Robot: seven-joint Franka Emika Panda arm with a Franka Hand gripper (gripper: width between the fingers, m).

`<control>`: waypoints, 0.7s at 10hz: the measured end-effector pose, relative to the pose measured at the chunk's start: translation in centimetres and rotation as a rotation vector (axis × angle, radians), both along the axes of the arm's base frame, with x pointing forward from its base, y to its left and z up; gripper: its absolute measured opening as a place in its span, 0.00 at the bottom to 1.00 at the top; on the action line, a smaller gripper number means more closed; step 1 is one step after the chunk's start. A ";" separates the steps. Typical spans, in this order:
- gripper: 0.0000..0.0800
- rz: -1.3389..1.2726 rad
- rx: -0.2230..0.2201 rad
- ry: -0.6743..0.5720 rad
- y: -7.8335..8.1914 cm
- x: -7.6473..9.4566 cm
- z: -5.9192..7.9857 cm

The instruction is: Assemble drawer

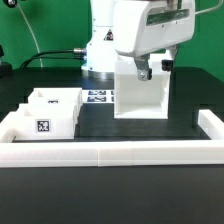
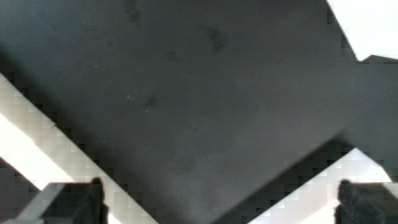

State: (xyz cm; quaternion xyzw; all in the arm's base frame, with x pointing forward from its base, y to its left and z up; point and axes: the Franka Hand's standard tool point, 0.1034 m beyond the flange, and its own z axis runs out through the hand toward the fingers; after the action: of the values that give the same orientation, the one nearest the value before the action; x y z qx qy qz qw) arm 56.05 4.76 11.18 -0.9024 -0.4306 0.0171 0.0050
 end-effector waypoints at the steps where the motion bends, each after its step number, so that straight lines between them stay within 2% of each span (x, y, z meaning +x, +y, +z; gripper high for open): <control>1: 0.81 0.000 0.000 0.000 0.0 0.0 0.0; 7: 0.81 0.000 0.000 0.000 0.0 0.0 0.0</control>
Offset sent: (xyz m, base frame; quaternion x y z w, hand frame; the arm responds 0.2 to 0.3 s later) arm 0.0000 0.0000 0.0000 0.0000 0.0000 0.0000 1.0000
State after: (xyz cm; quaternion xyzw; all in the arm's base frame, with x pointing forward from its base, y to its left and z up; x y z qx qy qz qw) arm 56.05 4.76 11.18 -0.9024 -0.4306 0.0171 0.0050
